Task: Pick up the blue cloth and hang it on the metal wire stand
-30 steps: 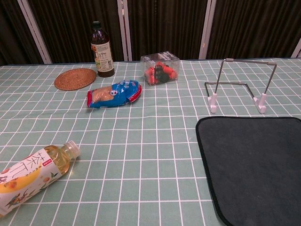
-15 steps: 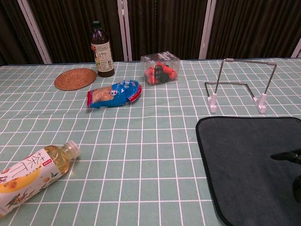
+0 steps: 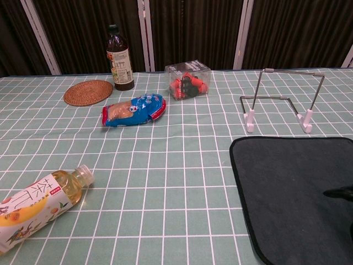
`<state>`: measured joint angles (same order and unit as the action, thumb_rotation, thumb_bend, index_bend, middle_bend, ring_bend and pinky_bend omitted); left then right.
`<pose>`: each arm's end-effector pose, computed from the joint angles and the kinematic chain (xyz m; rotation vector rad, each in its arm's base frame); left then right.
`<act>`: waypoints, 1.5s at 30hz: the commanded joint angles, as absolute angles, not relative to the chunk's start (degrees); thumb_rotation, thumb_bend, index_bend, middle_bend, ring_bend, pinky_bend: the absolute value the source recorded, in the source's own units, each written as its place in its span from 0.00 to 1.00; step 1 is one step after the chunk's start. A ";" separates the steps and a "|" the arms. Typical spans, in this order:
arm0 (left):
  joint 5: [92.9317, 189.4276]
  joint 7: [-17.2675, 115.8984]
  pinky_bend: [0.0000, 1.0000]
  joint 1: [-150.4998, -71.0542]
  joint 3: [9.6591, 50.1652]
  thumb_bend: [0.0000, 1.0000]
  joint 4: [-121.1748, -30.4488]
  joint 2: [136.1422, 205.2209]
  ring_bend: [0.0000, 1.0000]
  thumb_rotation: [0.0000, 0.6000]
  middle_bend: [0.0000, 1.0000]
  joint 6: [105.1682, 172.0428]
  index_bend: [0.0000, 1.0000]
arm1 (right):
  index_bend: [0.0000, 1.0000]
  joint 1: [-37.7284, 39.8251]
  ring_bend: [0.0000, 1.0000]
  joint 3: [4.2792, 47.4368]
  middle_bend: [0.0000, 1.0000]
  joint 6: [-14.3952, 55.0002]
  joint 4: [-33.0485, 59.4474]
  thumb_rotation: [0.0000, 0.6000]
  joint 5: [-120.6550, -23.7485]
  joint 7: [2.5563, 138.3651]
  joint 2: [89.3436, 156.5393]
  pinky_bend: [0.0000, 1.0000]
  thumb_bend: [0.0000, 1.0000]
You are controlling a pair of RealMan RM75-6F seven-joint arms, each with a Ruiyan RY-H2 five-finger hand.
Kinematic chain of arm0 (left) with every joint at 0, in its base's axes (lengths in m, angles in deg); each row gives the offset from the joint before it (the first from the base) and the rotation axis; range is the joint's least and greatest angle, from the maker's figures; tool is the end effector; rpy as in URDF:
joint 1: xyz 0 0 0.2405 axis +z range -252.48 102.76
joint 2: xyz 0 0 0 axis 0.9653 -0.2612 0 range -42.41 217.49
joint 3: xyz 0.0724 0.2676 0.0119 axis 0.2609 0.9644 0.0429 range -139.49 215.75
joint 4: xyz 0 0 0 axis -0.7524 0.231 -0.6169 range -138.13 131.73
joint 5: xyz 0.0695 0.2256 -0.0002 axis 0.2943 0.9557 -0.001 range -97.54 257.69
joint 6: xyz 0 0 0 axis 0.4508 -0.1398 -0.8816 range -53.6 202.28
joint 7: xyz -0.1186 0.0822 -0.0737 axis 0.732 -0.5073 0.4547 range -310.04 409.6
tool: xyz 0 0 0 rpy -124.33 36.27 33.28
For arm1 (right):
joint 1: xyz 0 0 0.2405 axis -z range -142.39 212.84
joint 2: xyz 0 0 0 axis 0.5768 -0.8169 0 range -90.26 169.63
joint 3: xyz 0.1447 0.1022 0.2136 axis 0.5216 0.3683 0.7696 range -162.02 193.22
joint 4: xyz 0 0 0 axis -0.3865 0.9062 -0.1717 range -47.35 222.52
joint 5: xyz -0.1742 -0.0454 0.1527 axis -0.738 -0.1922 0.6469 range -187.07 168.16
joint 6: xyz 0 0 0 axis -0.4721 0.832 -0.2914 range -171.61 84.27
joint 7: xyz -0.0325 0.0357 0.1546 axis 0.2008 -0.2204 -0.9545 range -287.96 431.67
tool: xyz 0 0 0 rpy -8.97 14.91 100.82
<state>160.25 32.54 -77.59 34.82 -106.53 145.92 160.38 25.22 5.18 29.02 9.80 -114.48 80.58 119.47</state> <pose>-0.3264 0.1890 0.1680 -1.3540 -0.8028 -0.6784 -0.3266 -0.1542 -0.0103 2.0690 -0.8224 0.7541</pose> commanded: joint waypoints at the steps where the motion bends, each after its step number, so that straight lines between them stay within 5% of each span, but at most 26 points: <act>1: 160.29 32.60 0.00 -77.56 34.84 0.00 -106.56 145.91 0.00 1.00 0.00 160.52 0.00 | 0.41 25.45 0.00 4.72 0.00 30.15 11.54 1.00 -115.26 80.16 120.65 0.00 0.11; 25: 160.28 32.72 0.00 -77.74 35.04 0.00 -106.40 145.98 0.00 1.00 0.00 160.52 0.00 | 0.44 25.46 0.00 4.19 0.00 33.03 16.50 1.00 -115.93 80.19 123.41 0.00 0.18; 36: 160.38 32.82 0.00 -77.76 35.14 0.00 -106.41 145.92 0.00 1.00 0.00 160.58 0.00 | 0.44 25.42 0.00 3.74 0.00 32.89 17.15 1.00 -115.74 81.13 123.63 0.00 0.31; 45: 160.53 32.96 0.00 -77.76 35.19 0.00 -106.43 145.89 0.00 1.00 0.00 160.69 0.00 | 0.55 25.32 0.00 4.00 0.00 33.84 17.86 1.00 -115.66 79.92 124.29 0.00 0.34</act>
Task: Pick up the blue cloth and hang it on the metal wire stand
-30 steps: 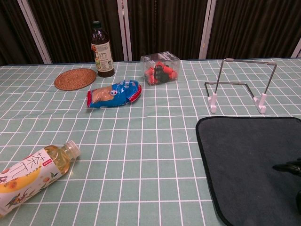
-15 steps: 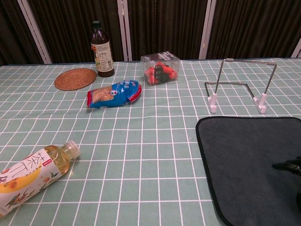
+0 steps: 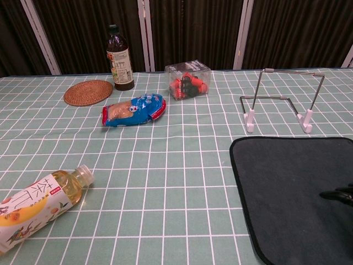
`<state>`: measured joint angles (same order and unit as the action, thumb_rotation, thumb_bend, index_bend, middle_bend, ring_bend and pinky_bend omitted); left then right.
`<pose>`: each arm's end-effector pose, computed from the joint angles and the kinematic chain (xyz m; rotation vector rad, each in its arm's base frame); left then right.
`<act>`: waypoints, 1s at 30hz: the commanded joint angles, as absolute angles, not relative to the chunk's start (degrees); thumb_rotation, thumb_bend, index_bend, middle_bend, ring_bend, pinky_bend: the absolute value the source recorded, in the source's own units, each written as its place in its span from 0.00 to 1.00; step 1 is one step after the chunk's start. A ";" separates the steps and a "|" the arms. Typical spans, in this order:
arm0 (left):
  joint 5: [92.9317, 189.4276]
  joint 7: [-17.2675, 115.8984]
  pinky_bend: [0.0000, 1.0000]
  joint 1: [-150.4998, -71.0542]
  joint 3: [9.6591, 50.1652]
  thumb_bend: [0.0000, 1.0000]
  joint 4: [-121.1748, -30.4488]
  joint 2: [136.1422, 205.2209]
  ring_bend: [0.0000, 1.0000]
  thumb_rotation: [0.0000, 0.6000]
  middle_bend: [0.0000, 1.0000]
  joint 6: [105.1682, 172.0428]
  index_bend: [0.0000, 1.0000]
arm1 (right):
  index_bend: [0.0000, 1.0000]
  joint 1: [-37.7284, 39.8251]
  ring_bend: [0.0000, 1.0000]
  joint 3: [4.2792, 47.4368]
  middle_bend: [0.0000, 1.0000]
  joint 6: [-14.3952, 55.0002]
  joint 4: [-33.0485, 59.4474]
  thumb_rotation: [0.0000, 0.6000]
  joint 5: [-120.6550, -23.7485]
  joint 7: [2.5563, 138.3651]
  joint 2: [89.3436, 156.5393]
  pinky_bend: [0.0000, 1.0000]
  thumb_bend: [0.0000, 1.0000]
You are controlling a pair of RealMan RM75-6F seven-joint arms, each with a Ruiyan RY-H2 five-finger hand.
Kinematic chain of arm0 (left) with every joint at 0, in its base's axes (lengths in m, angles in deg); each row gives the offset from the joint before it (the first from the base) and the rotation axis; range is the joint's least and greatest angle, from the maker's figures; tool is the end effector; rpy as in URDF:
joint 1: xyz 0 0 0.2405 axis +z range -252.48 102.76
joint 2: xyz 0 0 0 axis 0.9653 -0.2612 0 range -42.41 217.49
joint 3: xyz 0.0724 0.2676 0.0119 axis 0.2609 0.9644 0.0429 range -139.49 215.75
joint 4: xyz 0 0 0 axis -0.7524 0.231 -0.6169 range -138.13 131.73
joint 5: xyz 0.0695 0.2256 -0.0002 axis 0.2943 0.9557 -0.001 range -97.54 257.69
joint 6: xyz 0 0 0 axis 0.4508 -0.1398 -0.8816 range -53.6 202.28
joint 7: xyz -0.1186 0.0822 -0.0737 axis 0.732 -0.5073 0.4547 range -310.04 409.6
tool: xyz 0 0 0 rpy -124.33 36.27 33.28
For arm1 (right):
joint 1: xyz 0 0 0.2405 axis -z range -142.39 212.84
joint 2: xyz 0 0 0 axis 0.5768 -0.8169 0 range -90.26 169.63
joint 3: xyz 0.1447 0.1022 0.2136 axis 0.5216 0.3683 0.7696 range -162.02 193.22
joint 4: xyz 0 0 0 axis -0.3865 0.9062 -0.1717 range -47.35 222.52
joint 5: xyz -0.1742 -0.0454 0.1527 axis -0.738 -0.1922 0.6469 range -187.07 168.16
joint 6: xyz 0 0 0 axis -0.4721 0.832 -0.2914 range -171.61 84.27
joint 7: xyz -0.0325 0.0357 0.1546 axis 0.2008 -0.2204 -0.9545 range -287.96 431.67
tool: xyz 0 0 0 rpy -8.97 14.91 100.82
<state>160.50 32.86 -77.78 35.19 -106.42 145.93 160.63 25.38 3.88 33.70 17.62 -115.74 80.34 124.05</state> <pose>-0.3259 0.1887 0.1677 -1.3578 -0.8024 -0.6841 -0.3350 -0.1532 -0.0212 2.0714 -0.7297 0.7844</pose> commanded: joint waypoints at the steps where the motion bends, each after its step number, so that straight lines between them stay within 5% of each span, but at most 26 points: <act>1: 160.53 33.02 0.00 -77.75 35.18 0.00 -106.43 145.86 0.00 1.00 0.00 160.73 0.00 | 0.55 25.26 0.00 4.02 0.00 33.82 17.91 1.00 -115.60 79.68 124.36 0.00 0.35; 12: 160.34 33.47 0.00 -77.73 35.11 0.00 -106.37 145.68 0.00 1.00 0.00 160.72 0.00 | 0.62 22.85 0.00 6.52 0.00 30.87 12.88 1.00 -112.05 76.80 122.76 0.00 0.41; 22: 158.85 32.75 0.00 -78.32 34.73 0.00 -105.79 146.10 0.00 1.00 0.00 159.63 0.00 | 0.64 15.32 0.00 18.22 0.00 17.23 -0.30 1.00 -94.18 83.78 118.89 0.00 0.45; 30: 156.93 32.00 0.00 -78.96 34.34 0.00 -105.12 146.63 0.00 1.00 0.00 158.31 0.00 | 0.64 8.69 0.00 25.62 0.01 9.98 -0.46 1.00 -75.89 97.72 121.47 0.00 0.46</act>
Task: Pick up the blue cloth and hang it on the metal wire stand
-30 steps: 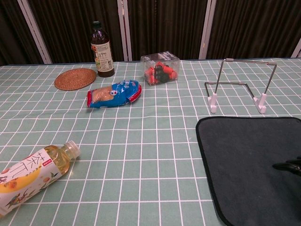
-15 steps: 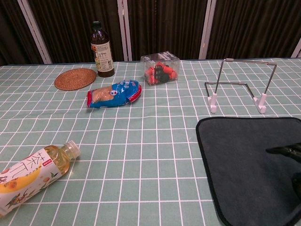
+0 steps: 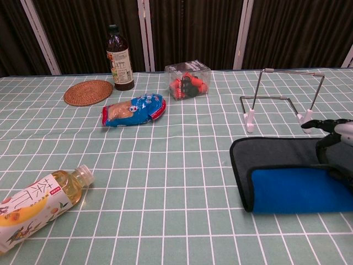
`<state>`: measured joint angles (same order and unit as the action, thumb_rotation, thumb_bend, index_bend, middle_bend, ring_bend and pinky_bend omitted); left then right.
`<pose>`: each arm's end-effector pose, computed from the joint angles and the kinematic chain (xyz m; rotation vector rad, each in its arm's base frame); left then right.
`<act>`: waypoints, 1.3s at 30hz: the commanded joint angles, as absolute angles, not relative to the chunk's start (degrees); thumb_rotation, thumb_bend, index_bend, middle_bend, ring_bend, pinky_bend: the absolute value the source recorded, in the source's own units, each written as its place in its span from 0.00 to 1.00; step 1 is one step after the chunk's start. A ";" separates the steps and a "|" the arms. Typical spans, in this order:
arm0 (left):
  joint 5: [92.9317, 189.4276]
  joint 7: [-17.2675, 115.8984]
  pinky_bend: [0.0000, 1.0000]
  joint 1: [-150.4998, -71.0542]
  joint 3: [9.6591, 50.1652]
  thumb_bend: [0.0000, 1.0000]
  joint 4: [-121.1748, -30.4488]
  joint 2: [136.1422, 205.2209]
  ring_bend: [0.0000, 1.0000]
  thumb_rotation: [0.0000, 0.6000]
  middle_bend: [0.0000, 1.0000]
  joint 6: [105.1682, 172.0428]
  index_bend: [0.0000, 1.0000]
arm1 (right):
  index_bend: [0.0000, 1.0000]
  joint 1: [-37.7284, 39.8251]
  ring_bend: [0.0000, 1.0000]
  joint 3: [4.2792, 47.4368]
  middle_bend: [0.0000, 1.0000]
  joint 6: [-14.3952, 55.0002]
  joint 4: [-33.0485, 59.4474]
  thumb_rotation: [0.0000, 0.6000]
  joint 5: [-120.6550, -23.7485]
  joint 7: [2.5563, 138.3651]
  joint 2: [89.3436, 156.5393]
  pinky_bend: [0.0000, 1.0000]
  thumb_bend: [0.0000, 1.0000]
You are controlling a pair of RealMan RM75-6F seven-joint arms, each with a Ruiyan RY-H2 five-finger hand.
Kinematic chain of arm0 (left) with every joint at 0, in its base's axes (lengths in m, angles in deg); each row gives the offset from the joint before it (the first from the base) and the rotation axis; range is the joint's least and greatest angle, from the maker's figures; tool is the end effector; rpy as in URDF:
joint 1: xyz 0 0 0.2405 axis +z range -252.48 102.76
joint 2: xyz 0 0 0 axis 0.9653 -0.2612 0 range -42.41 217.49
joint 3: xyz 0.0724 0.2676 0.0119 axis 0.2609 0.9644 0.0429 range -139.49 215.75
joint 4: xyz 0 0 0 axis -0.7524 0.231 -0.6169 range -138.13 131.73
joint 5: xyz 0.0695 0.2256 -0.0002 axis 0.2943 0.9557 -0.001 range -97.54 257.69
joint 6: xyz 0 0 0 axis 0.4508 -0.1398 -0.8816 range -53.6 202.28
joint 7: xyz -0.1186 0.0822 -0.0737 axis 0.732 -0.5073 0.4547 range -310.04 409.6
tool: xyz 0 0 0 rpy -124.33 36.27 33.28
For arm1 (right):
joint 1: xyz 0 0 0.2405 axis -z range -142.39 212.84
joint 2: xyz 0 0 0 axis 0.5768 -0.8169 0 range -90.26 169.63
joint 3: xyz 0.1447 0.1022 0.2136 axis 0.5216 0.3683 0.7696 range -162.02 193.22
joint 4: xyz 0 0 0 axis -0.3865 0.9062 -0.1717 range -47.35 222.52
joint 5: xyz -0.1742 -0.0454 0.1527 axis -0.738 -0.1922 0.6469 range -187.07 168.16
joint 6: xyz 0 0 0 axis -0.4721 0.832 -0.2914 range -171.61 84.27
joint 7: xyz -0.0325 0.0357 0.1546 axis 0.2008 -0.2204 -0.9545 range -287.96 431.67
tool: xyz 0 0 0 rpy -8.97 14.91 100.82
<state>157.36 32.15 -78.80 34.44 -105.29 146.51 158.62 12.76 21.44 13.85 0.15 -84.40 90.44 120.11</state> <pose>-0.3349 0.1967 0.1656 -1.3463 -0.8192 -0.6426 -0.2827 -0.2943 -0.0068 1.7920 -0.9887 0.7036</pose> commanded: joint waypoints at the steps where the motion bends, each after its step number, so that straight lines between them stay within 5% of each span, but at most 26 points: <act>1: 156.73 31.98 0.00 -79.02 34.31 0.00 -105.04 146.67 0.00 1.00 0.00 158.17 0.00 | 0.65 8.17 0.00 25.93 0.01 9.83 -0.29 1.00 -74.59 98.73 121.77 0.00 0.46; 39: 153.51 31.63 0.00 -80.06 33.96 0.00 -103.73 147.24 0.00 1.00 0.00 156.48 0.00 | 0.67 0.94 0.00 27.97 0.04 10.16 10.13 1.00 -61.80 97.71 127.28 0.00 0.47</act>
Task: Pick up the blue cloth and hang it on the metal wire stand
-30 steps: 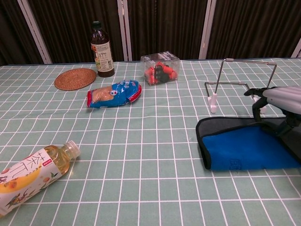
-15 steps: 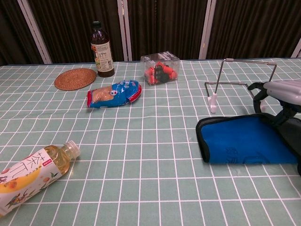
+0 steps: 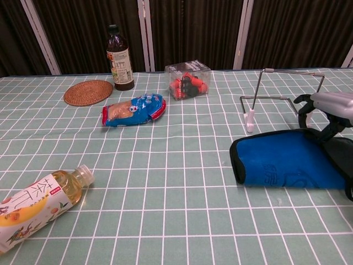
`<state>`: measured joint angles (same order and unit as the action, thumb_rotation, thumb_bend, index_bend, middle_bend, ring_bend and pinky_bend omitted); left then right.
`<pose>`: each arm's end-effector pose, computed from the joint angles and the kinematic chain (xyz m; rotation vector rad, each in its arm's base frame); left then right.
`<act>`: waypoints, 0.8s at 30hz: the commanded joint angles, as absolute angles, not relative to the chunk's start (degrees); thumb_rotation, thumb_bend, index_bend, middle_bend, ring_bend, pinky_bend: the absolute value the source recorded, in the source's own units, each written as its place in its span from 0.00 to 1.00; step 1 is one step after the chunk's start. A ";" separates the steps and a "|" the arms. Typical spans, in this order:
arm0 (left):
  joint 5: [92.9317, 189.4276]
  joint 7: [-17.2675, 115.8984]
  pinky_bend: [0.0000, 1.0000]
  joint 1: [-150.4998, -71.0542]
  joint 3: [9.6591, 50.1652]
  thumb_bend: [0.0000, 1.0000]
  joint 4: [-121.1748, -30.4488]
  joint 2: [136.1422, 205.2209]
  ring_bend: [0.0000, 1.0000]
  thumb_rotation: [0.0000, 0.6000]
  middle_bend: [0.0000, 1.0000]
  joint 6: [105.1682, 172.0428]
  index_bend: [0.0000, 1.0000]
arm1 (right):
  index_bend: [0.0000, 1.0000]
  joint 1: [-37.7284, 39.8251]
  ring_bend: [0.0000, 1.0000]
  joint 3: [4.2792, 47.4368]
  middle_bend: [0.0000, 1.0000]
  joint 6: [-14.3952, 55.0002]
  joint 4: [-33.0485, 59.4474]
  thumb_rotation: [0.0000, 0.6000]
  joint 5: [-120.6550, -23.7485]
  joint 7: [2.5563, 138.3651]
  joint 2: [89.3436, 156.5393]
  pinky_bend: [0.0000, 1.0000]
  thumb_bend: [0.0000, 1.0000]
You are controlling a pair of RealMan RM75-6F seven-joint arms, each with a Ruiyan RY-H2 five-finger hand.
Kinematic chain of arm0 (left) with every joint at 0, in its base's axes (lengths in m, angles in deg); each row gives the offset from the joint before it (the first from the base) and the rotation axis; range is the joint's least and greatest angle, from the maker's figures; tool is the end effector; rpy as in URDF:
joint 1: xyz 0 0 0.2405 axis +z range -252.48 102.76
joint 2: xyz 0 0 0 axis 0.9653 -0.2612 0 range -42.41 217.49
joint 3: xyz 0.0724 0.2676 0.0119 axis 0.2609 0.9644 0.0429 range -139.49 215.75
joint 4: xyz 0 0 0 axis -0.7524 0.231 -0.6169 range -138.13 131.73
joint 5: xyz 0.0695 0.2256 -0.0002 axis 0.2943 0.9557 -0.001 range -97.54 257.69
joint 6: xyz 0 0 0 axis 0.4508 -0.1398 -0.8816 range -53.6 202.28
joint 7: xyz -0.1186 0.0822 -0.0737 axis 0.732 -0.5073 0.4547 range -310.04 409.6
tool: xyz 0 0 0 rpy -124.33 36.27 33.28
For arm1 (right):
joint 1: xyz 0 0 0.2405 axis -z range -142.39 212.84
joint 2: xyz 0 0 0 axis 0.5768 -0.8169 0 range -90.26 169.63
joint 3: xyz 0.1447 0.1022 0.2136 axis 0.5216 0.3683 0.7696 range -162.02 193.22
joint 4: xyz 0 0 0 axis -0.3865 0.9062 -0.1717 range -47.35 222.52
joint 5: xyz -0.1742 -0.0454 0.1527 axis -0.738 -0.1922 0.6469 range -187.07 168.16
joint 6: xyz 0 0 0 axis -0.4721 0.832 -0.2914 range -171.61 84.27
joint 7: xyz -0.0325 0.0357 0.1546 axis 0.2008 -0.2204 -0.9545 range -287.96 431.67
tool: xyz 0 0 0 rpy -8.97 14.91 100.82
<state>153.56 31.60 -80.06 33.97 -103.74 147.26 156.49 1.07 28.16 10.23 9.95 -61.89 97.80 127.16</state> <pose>-0.3466 0.2047 0.1630 -1.3297 -0.8441 -0.5944 -0.2683 -0.3850 -0.0173 1.6057 -1.0500 0.6412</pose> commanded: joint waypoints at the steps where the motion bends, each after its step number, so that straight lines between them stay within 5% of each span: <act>1: 153.50 31.60 0.00 -80.08 33.97 0.00 -103.73 147.24 0.00 1.00 0.00 156.49 0.00 | 0.67 0.87 0.00 27.89 0.04 10.18 10.23 1.00 -61.78 97.68 127.34 0.00 0.47; 6: 153.60 31.55 0.00 -80.07 34.04 0.00 -103.78 147.26 0.00 1.00 0.00 156.61 0.00 | 0.66 0.51 0.00 27.36 0.04 10.04 10.62 1.00 -61.78 97.61 127.70 0.00 0.45; 8: 153.57 31.55 0.00 -80.08 34.05 0.00 -103.78 147.27 0.00 1.00 0.00 156.63 0.00 | 0.55 0.54 0.00 27.30 0.03 10.31 10.76 1.00 -61.83 97.17 127.88 0.00 0.36; 11: 153.54 31.51 0.00 -80.15 34.10 0.00 -103.78 147.31 0.00 1.00 0.00 156.53 0.00 | 0.26 0.73 0.00 26.70 0.00 11.18 10.19 1.00 -61.83 97.94 127.50 0.00 0.18; 13: 153.55 31.53 0.00 -80.21 34.14 0.00 -103.75 147.31 0.00 1.00 0.00 156.42 0.00 | 0.20 1.03 0.00 26.30 0.00 12.36 9.53 1.00 -62.81 98.09 127.17 0.00 0.11; 17: 153.89 31.77 0.00 -80.13 34.25 0.00 -103.83 147.21 0.00 1.00 0.00 156.63 0.00 | 0.16 1.98 0.00 25.66 0.00 14.58 8.00 1.00 -64.96 97.37 126.11 0.00 0.01; 24: 155.06 32.65 0.00 -79.80 34.60 0.00 -104.22 146.79 0.00 1.00 0.00 157.29 0.00 | 0.15 4.96 0.00 23.05 0.00 17.23 1.80 1.00 -70.57 93.86 120.94 0.00 0.00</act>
<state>155.03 32.61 -79.82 34.57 -104.19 146.82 157.26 3.85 24.14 16.37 3.67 -68.71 95.23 122.65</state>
